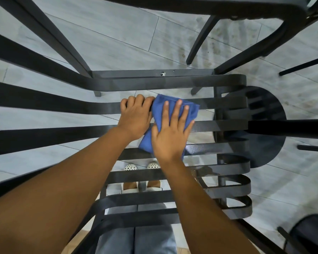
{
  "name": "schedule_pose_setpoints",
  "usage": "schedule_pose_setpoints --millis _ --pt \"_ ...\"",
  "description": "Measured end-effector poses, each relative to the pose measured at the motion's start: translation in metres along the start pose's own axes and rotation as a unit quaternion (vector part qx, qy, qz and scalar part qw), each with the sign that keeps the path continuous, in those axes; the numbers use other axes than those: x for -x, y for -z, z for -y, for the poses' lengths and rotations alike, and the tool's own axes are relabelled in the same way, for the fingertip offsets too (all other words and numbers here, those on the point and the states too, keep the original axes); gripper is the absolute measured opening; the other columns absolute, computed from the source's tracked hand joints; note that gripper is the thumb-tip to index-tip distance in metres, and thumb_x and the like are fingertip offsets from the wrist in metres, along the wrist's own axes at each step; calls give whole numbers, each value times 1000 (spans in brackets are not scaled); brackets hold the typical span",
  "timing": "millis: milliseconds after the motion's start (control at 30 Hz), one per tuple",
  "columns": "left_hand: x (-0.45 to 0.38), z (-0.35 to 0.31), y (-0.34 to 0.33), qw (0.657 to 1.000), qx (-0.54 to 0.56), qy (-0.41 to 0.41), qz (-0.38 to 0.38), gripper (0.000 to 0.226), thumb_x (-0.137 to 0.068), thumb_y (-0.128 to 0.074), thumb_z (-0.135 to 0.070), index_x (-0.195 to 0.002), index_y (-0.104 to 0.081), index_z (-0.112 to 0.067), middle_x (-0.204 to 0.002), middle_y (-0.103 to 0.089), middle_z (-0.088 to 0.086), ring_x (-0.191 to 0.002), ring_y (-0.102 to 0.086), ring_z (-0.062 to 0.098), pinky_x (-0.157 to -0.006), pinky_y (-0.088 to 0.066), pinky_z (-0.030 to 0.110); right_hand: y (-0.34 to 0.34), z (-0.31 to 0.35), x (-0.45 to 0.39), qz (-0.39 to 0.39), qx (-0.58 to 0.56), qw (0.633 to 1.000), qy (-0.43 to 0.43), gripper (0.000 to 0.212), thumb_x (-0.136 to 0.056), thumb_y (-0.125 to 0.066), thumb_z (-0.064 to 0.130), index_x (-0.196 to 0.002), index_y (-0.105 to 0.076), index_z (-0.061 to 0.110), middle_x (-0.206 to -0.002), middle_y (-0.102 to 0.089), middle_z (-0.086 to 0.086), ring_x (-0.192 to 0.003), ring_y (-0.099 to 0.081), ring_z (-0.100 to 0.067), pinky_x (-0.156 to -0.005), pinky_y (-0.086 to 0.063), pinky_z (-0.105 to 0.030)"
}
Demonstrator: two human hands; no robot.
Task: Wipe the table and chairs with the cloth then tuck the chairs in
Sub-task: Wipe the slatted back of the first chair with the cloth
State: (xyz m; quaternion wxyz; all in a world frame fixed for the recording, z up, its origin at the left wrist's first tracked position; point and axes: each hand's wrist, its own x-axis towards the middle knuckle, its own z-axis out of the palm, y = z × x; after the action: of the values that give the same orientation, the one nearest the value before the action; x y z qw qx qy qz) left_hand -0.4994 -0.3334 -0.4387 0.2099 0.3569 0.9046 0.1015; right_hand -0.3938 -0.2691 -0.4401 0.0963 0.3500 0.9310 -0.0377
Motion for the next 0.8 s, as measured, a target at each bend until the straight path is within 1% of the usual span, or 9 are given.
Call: schedule_pose_setpoints --millis 133,200,300,367,433,533,667,733,800 --pt "-1 1 6 999 24 -9 21 39 -100 -35 -33 -137 -38 -21 -122 -44 7 -110 -36 28 -94 -16 36 4 -48 -8 23 19 996 84 66 -89 -23 49 -148 -7 24 -157 -4 -8 -144 -3 -30 -112 -5 -54" --pt "-2 1 7 999 16 -14 38 40 -101 -31 -35 -138 -35 -23 -124 -43 6 -112 -34 26 -96 -15 35 12 -87 -15 39 9 999 18 67 -88 -21 50 -147 2 26 -157 5 -8 -144 6 -30 -113 1 -53" --pt "-3 3 10 998 22 -18 51 40 -101 -30 -35 -139 -33 -24 -127 -41 4 -114 -33 25 -97 -15 36 23 -106 -20 22 -22 993 -115 70 -87 -12 48 -151 -6 22 -158 -1 -13 -145 0 -35 -115 -4 -55" --pt "-5 4 11 997 37 -11 68 39 -101 -30 -34 -139 -34 -26 -127 -41 3 -115 -33 25 -97 -16 36 20 -86 -13 32 -33 988 -145 69 -88 -15 45 -151 -6 19 -158 0 -15 -145 1 -35 -114 -4 -56" --pt "-8 3 12 996 46 -3 82 39 -101 -31 -33 -139 -34 -28 -127 -41 2 -116 -33 25 -97 -16 35 15 -52 5 48 -21 994 -92 68 -88 -19 45 -150 -6 19 -157 -4 -15 -144 0 -35 -113 -4 -55" --pt "-12 4 17 992 62 6 106 39 -101 -31 -26 -140 -34 -30 -129 -41 2 -119 -32 25 -96 -17 33 4 6 33 44 -25 999 -9 69 -83 -32 43 -147 -29 15 -153 -24 -15 -141 -19 -36 -109 -17 -57" --pt "-23 9 25 982 96 7 162 41 -101 -29 -18 -139 -36 -33 -132 -44 2 -122 -32 25 -98 -19 34 4 69 46 73 -43 996 -6 72 -70 -62 41 -135 -50 12 -149 -35 -16 -139 -28 -37 -107 -25 -58" --pt "-25 9 25 983 80 1 168 40 -102 -28 -22 -140 -35 -34 -131 -45 2 -121 -33 25 -96 -21 35 9 88 54 95 -88 991 39 65 -69 -57 38 -129 -57 11 -146 -39 -18 -138 -28 -38 -106 -24 -62" --pt "-24 8 26 982 73 1 173 39 -102 -28 -24 -139 -34 -34 -129 -45 1 -120 -33 24 -95 -21 36 11 102 65 121 -131 981 71 66 -76 -42 35 -136 -49 8 -149 -33 -17 -142 -16 -37 -110 -9 -63"
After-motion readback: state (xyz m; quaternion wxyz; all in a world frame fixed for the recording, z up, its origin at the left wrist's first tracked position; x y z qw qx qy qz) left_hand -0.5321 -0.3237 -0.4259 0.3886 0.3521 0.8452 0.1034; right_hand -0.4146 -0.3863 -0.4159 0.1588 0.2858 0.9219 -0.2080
